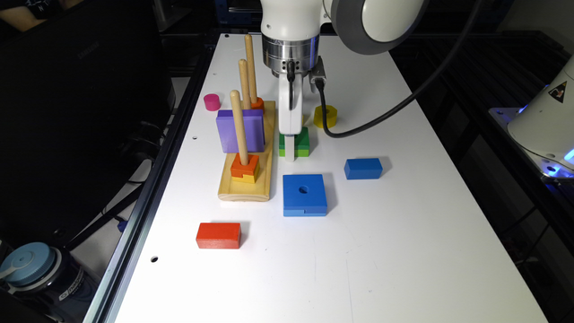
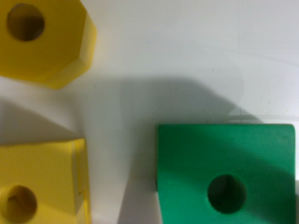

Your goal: Pick up green block.

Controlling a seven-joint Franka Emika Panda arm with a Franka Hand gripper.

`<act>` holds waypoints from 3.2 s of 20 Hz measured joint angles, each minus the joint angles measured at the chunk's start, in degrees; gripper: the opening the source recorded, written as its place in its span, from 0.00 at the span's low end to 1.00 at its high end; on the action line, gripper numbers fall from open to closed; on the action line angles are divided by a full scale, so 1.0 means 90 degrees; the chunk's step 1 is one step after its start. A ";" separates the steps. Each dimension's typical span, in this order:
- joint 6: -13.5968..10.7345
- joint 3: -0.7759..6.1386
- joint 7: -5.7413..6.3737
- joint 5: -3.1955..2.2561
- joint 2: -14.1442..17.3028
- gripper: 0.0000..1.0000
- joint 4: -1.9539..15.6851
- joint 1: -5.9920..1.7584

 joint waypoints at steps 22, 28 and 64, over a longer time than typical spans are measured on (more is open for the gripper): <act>-0.0150 0.0040 -0.0005 0.0029 -0.0249 0.00 -0.0007 -0.0018; -0.0585 0.0120 -0.0007 0.0112 -0.0741 0.00 -0.0098 -0.0039; -0.2408 0.0297 -0.0320 0.0729 -0.2536 0.00 0.0113 -0.0116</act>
